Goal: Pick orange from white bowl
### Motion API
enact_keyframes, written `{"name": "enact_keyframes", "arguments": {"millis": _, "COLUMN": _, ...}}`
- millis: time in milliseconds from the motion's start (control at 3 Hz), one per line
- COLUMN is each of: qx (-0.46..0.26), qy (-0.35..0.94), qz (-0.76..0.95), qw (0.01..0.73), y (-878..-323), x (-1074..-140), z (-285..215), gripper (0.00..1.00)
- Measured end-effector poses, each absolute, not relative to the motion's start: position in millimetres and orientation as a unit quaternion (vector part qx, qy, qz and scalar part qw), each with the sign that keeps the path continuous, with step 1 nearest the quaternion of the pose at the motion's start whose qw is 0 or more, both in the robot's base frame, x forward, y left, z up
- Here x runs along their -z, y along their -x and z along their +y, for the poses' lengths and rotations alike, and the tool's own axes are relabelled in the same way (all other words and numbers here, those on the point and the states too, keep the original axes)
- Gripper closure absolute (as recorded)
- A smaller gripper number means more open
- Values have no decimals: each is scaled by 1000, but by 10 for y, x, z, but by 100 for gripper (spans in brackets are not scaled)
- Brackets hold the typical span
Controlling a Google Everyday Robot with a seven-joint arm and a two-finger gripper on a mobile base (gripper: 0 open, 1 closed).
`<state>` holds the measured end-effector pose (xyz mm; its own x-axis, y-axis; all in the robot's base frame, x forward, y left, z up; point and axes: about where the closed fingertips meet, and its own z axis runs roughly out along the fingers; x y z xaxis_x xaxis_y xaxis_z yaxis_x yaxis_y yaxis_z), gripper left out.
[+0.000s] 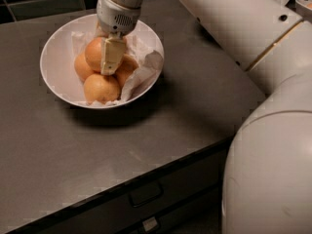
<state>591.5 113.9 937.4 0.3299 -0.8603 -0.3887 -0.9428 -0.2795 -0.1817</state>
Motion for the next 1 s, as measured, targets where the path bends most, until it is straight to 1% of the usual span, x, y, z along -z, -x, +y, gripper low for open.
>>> {"name": "enact_keyframes", "arguments": {"millis": 333, "qx": -108, "qy": 792, "qz": 566, "qw": 202, "y": -5915, "x": -9408, "z": 1169, "gripper": 95}}
{"name": "enact_keyframes", "arguments": {"millis": 667, "qx": -109, "qy": 794, "qz": 548, "qw": 240, "y": -5828, "x": -9628, "z": 1184, "gripper": 100}}
{"name": "enact_keyframes", "arguments": {"millis": 1000, "qx": -107, "qy": 793, "qz": 524, "qw": 293, "y": -5688, "x": -9864, "z": 1160, "gripper": 100}}
